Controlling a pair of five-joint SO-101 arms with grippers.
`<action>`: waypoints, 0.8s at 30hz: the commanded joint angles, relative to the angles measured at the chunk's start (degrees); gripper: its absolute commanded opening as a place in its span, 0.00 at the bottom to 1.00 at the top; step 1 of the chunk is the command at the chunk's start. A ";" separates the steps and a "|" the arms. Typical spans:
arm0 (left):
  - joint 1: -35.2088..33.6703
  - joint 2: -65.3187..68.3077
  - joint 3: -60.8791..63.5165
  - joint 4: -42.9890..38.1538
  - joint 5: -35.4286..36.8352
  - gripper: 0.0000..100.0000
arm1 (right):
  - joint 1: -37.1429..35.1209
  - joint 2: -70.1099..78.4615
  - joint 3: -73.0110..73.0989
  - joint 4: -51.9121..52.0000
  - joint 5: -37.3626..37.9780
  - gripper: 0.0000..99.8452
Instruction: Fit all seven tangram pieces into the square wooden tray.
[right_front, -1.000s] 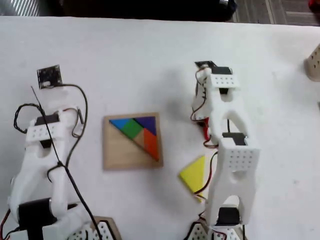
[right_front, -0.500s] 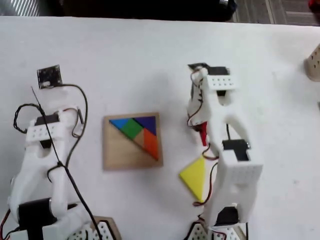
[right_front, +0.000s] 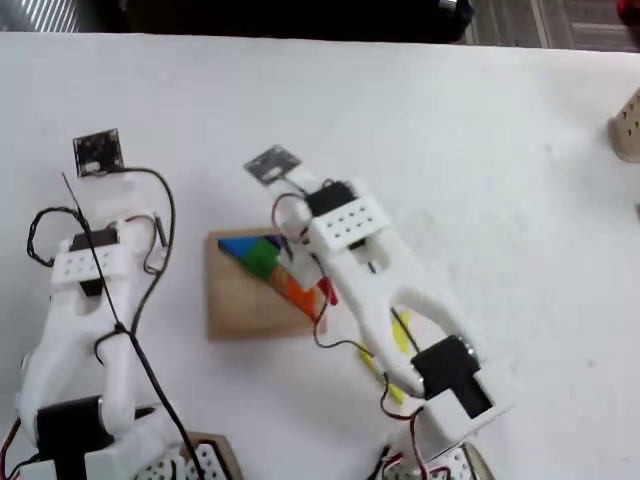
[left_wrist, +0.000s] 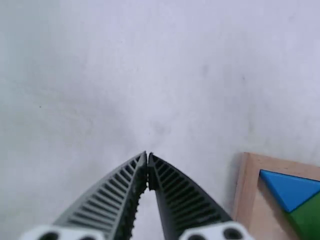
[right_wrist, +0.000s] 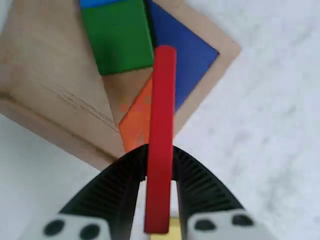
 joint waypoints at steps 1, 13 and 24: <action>-0.75 -0.22 -1.58 -1.32 -0.18 0.03 | -3.65 0.92 -0.09 -5.14 0.62 0.02; -0.75 -0.22 -1.58 -1.32 -0.18 0.03 | -13.05 2.86 0.09 -10.24 -3.60 0.02; -0.57 -0.22 -1.58 -1.41 -0.18 0.03 | -12.97 6.90 -0.09 -13.05 -6.15 0.02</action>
